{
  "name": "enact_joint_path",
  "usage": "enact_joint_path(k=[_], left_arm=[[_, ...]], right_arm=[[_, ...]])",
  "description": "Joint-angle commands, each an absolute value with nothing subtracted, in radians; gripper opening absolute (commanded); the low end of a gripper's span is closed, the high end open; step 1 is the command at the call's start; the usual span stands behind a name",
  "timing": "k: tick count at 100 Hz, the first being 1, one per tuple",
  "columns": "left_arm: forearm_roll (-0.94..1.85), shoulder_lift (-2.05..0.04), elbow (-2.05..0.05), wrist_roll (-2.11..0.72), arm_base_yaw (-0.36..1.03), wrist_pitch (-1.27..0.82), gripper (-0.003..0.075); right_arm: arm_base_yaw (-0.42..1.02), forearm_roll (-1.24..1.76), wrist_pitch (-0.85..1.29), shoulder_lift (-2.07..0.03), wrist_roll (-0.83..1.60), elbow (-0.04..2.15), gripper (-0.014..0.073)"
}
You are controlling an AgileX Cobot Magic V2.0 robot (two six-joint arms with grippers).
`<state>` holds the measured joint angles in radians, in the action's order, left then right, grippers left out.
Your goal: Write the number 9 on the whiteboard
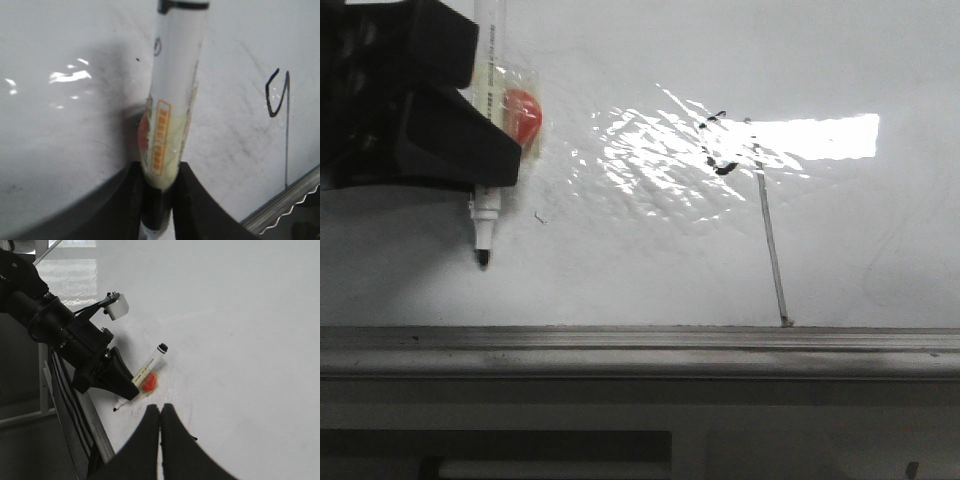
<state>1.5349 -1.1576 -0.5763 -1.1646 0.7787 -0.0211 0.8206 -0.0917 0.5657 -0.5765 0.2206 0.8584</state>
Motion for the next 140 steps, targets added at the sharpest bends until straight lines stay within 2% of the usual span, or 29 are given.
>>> enact_joint_path(k=[1,39,63,70,82,92,99,114,127,140], left_arm=[[1.593,-1.177,-0.602,-1.156,0.779,0.029,-0.0021],[1.592,-1.220,-0.602,-1.163,0.779,0.218,-0.0021],[1.538,-1.222,-0.602,-1.163,0.779,0.247,-0.0011],[1.535,-1.222,-0.602,-1.163,0.779,0.250,0.0053],[1.533,-1.222,-0.602,-1.163,0.779,0.250,0.0286],[1.533,-1.222,-0.602,-1.163,0.779,0.257,0.0420],[1.533,-1.222,-0.602,-1.163,0.779,0.269,0.0449],[1.533,-1.219,-0.602,-1.163,0.779,0.302,0.0462],[1.558,-1.162,-0.602,-1.163,0.779,0.252,0.0547],[1.565,-1.013,-0.592,-1.163,0.779,0.140,0.0530]], right_arm=[[0.816,-0.105,0.495,-0.578,0.212,0.891,-0.0060],[0.816,-0.105,0.497,-0.578,0.186,0.891,-0.0060],[0.816,-0.105,0.497,-0.582,0.173,0.891,-0.0060],[0.816,-0.105,0.497,-0.588,0.171,0.890,-0.0060],[0.816,-0.105,0.497,-0.599,0.163,0.890,-0.0060],[0.816,-0.105,0.495,-0.616,0.163,0.890,-0.0060],[0.816,-0.105,0.495,-0.627,0.163,0.890,-0.0060],[0.816,-0.104,0.493,-0.643,0.163,0.890,-0.0060],[0.816,-0.104,0.498,-0.640,0.163,0.890,-0.0060],[0.816,-0.113,0.593,-0.600,0.163,0.885,-0.0060]])
